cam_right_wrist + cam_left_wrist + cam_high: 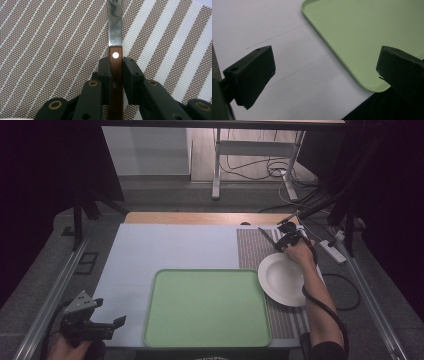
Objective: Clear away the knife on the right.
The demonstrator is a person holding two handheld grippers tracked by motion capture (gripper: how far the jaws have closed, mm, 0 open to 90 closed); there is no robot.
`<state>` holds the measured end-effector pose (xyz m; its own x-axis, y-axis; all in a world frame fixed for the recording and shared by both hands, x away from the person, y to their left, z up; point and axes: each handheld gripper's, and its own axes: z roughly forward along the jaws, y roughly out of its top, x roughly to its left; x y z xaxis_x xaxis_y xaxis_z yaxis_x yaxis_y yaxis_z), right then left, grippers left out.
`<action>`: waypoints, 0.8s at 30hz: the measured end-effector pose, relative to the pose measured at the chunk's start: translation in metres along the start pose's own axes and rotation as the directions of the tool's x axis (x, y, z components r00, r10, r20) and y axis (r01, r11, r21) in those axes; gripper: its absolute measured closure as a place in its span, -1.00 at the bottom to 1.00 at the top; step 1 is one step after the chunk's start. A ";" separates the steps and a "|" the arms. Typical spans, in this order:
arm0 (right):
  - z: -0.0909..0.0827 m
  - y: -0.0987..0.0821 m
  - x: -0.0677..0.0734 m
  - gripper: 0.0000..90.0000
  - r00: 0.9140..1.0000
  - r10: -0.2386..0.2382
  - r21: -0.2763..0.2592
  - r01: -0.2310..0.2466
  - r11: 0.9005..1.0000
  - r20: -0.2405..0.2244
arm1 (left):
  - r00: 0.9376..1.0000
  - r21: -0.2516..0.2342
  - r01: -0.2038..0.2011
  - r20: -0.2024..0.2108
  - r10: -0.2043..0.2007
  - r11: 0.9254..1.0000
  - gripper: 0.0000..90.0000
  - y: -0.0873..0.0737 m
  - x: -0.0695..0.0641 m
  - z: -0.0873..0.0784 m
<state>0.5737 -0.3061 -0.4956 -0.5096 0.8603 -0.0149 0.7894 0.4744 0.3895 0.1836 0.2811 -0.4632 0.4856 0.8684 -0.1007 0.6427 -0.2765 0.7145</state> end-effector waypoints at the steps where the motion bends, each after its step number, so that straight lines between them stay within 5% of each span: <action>1: -0.001 0.000 -0.001 0.72 1.000 -0.005 0.000 0.005 1.000 0.008 | 1.000 0.000 0.000 0.000 0.000 1.000 -0.96 0.000 0.000 0.000; 16: -0.022 -0.016 -0.029 0.73 0.998 0.027 -0.048 -0.024 0.999 0.064 | 1.000 0.003 -0.002 -0.002 0.002 1.000 -0.95 0.000 0.000 0.000; 24: -0.043 -0.018 -0.032 0.72 0.998 0.033 -0.084 -0.028 0.996 0.062 | 1.000 0.002 -0.004 -0.005 0.004 1.000 -0.95 0.000 -0.001 0.000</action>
<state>0.5608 -0.3502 -0.4631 -0.4607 0.8856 -0.0592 0.7718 0.4327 0.4659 0.1835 0.2805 -0.4630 0.4851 0.8693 -0.0943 0.6419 -0.2809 0.7135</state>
